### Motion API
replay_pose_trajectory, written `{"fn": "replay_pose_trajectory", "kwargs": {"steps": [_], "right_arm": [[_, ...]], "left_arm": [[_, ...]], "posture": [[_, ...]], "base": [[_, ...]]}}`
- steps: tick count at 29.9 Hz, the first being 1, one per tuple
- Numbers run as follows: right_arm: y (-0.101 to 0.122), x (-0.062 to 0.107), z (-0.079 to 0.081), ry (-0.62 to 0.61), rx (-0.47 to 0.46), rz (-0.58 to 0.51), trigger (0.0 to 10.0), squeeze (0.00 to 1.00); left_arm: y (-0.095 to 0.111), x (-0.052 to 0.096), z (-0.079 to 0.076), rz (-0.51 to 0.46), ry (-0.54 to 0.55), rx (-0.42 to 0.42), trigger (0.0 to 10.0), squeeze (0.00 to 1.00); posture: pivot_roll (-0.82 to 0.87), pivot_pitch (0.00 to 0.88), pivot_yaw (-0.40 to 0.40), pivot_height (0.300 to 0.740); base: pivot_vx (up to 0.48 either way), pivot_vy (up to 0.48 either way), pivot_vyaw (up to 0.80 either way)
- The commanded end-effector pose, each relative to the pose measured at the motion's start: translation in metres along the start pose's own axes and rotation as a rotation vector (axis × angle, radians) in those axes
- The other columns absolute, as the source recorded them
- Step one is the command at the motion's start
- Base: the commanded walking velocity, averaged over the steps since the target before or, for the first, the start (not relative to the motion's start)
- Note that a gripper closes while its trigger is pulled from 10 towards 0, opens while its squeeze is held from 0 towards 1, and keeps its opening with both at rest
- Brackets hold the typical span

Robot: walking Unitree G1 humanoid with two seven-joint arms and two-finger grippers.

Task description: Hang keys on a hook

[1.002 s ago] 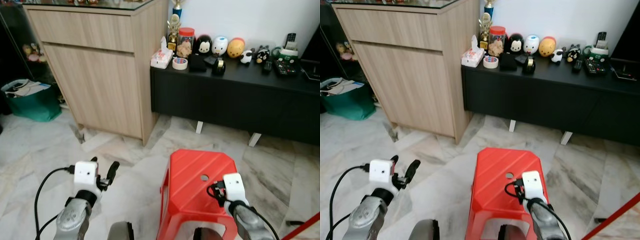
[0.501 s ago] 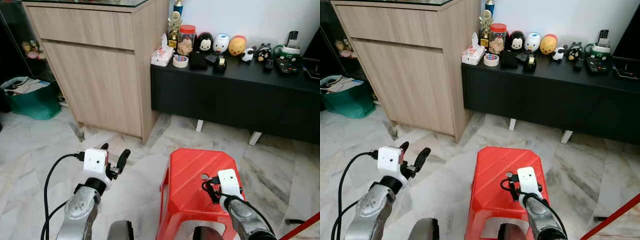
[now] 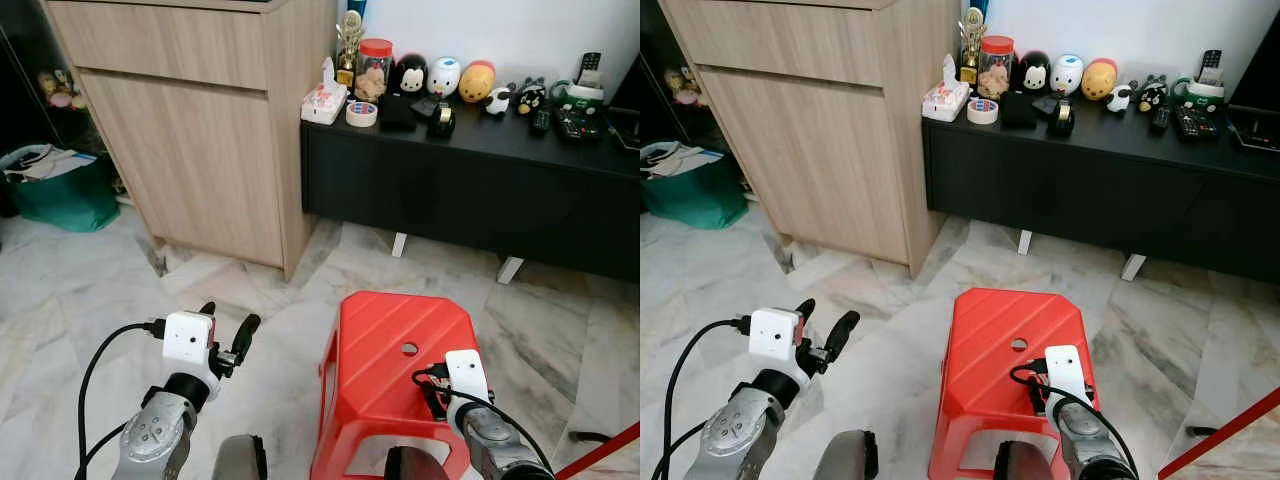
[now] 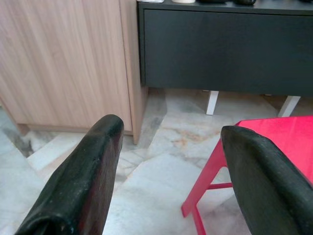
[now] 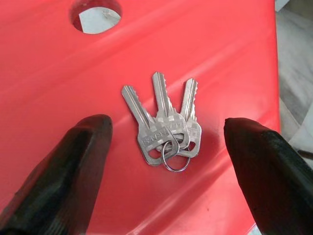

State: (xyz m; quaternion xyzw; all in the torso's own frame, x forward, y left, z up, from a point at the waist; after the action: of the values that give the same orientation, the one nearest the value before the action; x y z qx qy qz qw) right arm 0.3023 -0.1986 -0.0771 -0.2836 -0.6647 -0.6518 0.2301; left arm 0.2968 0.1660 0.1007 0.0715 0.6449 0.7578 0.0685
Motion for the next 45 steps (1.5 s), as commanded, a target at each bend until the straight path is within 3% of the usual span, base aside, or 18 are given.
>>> {"fn": "replay_pose_trajectory", "kwargs": {"steps": [1, 5, 6, 7, 8, 18, 29, 35, 45], "right_arm": [[-0.013, 0.002, -0.011, -0.042, -0.032, 0.048, 10.0, 0.0], [-0.02, 0.003, -0.017, -0.07, -0.063, 0.075, 10.0, 0.0], [-0.022, 0.003, -0.018, -0.07, -0.068, 0.081, 8.8, 0.0], [-0.022, 0.003, -0.018, -0.07, -0.068, 0.081, 8.8, 0.0], [-0.024, 0.004, -0.018, -0.069, -0.071, 0.089, 0.0, 0.0], [-0.036, 0.005, -0.005, -0.024, -0.052, 0.125, 0.0, 0.0], [-0.041, 0.006, -0.006, -0.025, -0.044, 0.143, 0.0, 0.0], [-0.04, 0.006, 0.004, 0.007, -0.059, 0.135, 0.0, 0.0], [-0.03, 0.004, 0.007, 0.014, -0.091, 0.103, 0.0, 0.0]], "left_arm": [[0.001, 0.004, 0.002, 0.01, 0.003, -0.005, 10.0, 0.0], [0.0, 0.005, 0.002, 0.017, 0.004, -0.005, 10.0, 0.0], [0.0, 0.005, 0.002, 0.018, 0.004, -0.005, 10.0, 0.0], [0.0, 0.005, 0.002, 0.018, 0.004, -0.005, 10.0, 0.0], [0.0, 0.006, 0.002, 0.021, 0.004, -0.005, 10.0, 0.0], [-0.002, 0.013, 0.004, 0.041, 0.008, -0.014, 10.0, 0.0], [-0.004, 0.019, 0.005, 0.061, 0.006, -0.024, 10.0, 0.0], [-0.005, 0.016, 0.009, 0.063, 0.008, -0.033, 10.0, 0.0], [-0.007, 0.005, 0.014, 0.059, 0.017, -0.044, 10.0, 0.0]], "posture": [[0.16, 0.088, -0.053, 0.605], [0.16, 0.089, -0.053, 0.605], [0.17, 0.09, -0.052, 0.605], [0.17, 0.09, -0.052, 0.605], [0.17, 0.09, -0.052, 0.605], [0.19, 0.093, -0.063, 0.605], [0.21, 0.1, -0.061, 0.605], [0.21, 0.08, -0.059, 0.605], [0.2, 0.0, -0.05, 0.605]], "base": [[0.0, 0.0, 0.0], [0.0, 0.0, 0.0], [0.0, 0.0, 0.0], [0.0, 0.0, 0.0], [0.0, 0.0, 0.0], [0.0, 0.0, 0.0], [0.0, 0.0, 0.0], [0.0, 0.0, 0.0], [0.0, 0.0, 0.0]]}}
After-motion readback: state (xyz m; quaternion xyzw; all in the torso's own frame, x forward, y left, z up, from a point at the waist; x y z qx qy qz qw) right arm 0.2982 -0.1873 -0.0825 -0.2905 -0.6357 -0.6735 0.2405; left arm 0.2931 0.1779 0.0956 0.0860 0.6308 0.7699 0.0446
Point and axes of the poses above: a point about 5 cm out from each wrist's last joint towards the gripper, its own x axis pointing back from the gripper into the wrist, its own y axis along the axis of the wrist's last joint, z = x × y, the point moved 6 cm from there along -x, pointing out of the wrist towards the gripper, and after that the axes turned 6 degrees about -x, right-handed, at the moved point
